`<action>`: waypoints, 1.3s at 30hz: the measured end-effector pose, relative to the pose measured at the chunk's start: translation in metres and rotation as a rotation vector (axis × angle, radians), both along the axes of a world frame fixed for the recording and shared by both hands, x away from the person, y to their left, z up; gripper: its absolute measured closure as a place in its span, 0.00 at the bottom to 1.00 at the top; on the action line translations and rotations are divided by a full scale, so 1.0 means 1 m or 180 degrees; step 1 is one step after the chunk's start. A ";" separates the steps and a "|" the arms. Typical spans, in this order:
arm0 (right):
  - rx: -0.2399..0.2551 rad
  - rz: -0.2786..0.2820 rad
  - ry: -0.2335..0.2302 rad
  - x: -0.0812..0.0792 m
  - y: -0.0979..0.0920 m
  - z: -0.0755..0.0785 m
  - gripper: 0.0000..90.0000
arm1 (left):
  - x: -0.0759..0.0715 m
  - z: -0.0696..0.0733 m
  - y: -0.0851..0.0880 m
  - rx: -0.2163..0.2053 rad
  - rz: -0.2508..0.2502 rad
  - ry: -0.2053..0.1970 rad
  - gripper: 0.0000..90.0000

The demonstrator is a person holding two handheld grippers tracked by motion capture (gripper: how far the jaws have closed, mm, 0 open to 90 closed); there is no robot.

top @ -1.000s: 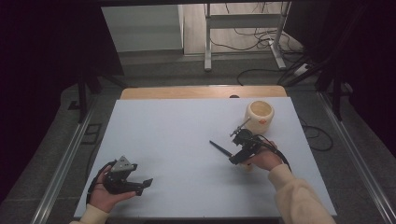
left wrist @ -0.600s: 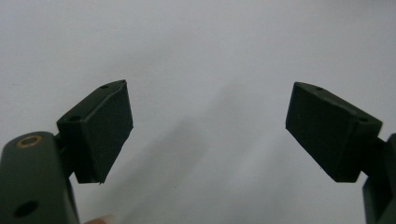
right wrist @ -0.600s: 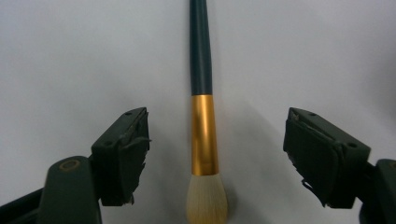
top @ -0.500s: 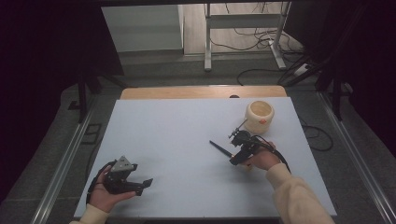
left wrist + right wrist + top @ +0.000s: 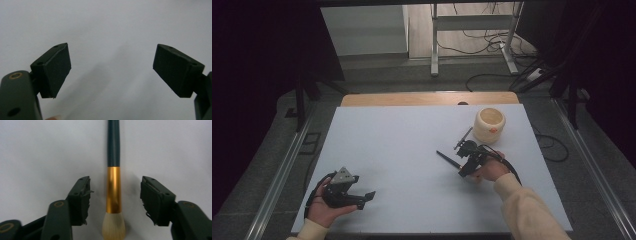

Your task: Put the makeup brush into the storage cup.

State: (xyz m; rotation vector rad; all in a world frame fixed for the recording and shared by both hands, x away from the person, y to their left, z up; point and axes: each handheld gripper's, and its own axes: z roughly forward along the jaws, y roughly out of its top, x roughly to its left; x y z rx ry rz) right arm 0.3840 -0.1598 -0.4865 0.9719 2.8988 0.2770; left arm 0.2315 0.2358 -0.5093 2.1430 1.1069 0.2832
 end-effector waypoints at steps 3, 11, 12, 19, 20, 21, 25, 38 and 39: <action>-0.0043 0.0010 0.0029 0.001 0.002 -0.002 0.55 | 0.000 0.000 0.000 0.0001 0.0000 -0.0002 0.17; -0.0086 0.0041 0.0178 0.004 0.004 -0.005 0.72 | 0.000 0.001 0.001 -0.0006 0.0009 -0.0008 0.17; -0.0106 0.0046 0.0178 0.004 0.005 -0.005 0.73 | 0.000 0.001 0.001 -0.0004 0.0010 -0.0007 0.17; -0.0272 0.0115 0.0159 0.006 0.009 -0.005 0.84 | 0.000 0.000 0.001 -0.0001 0.0014 -0.0008 0.17; -0.0278 0.0127 0.0169 0.007 0.010 -0.005 0.85 | 0.000 0.000 0.001 0.0000 0.0014 -0.0009 0.17; -0.0278 0.0127 0.0169 0.007 0.010 -0.005 0.85 | 0.000 0.000 0.001 0.0000 0.0014 -0.0009 0.17; -0.0334 0.0129 0.0224 0.009 0.012 -0.006 0.86 | 0.000 0.001 0.001 -0.0001 0.0010 -0.0012 0.17; -0.0170 0.0084 0.0321 0.011 0.011 0.001 0.87 | 0.000 0.001 0.001 -0.0019 0.0015 -0.0010 0.17; -0.0125 0.0089 0.0347 0.012 0.011 0.003 0.86 | 0.000 0.001 0.001 -0.0016 0.0016 -0.0011 0.17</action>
